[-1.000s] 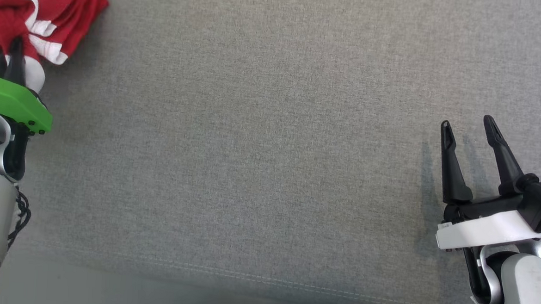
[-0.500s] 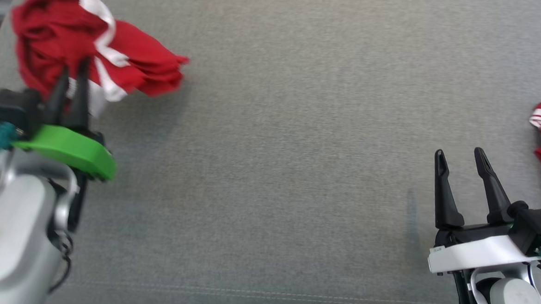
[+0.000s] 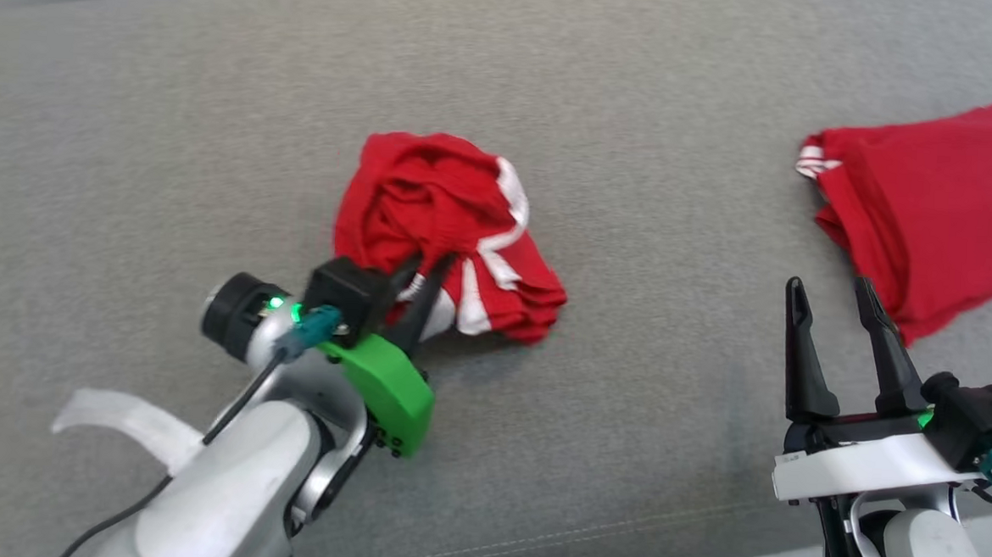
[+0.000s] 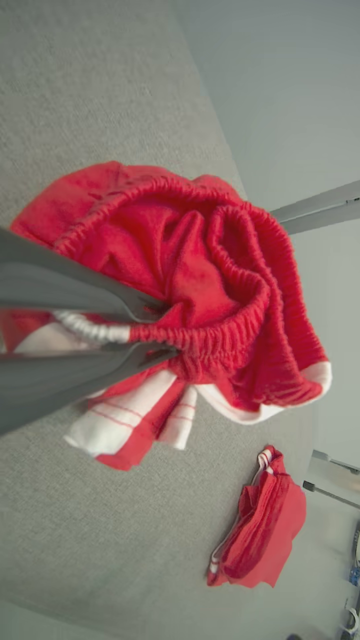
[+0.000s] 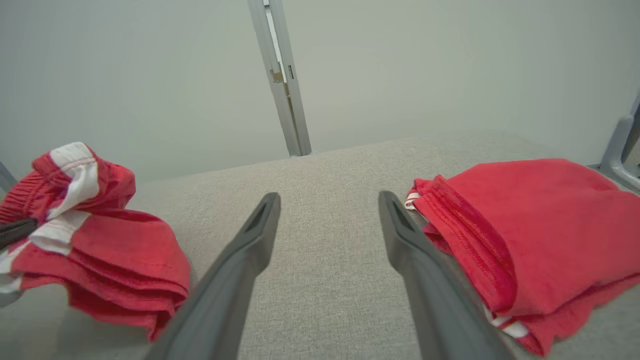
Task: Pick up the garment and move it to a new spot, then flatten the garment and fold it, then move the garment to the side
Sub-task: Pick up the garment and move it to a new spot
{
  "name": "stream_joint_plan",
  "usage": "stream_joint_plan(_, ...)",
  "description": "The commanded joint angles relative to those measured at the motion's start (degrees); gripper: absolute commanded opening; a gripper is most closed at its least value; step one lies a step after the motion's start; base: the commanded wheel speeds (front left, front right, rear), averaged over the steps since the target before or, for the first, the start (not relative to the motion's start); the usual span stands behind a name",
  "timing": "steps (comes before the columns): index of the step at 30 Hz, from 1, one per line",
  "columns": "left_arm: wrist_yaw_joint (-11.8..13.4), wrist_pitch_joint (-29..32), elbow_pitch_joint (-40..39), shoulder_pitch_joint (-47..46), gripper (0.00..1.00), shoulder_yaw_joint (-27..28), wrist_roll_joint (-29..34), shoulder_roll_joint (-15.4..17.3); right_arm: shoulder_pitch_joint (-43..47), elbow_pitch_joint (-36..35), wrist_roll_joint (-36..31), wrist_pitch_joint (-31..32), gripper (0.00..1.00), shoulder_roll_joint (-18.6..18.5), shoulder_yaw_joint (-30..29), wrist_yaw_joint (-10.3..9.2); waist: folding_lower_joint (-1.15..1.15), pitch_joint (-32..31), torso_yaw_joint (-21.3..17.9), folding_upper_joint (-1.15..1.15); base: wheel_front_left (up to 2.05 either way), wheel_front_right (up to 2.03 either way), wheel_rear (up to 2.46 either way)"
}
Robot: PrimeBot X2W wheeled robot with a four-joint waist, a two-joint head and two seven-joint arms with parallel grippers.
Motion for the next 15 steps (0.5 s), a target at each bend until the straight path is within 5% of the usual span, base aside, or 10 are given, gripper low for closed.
stream_joint_plan(1,-1.0,0.5,1.8,-1.1,0.00,-1.1,0.7,-0.6,-0.6,0.4,0.8,-0.8,1.00,-0.1,0.0,-0.07,0.01,1.8,-5.8,0.00,0.00,0.00,0.00)
stream_joint_plan(7,-4.5,2.1,11.0,-3.3,0.00,-3.4,-1.1,-3.2,-0.9,2.6,3.1,-1.8,1.00,0.0,0.5,-0.07,0.01,3.7,-9.6,0.00,0.00,0.00,0.00)
stream_joint_plan(8,-4.7,2.0,12.0,-3.4,0.37,-3.6,-1.3,-3.6,-0.9,2.8,3.2,-2.0,1.00,0.0,0.4,-0.07,0.01,3.7,-9.7,0.00,0.00,0.00,0.00)
stream_joint_plan(9,-5.0,1.7,12.8,-3.7,1.00,-3.6,-1.3,-3.8,-0.8,3.0,3.4,-2.0,1.00,-0.1,0.2,-0.07,0.01,3.8,-9.7,0.00,0.00,0.00,0.00)
stream_joint_plan(15,-5.0,-2.3,11.9,-4.4,1.00,-3.3,-0.3,-3.7,-1.1,3.6,2.4,-2.4,1.00,-0.1,-0.7,-0.07,0.01,2.7,-7.1,0.00,0.00,0.00,0.00)
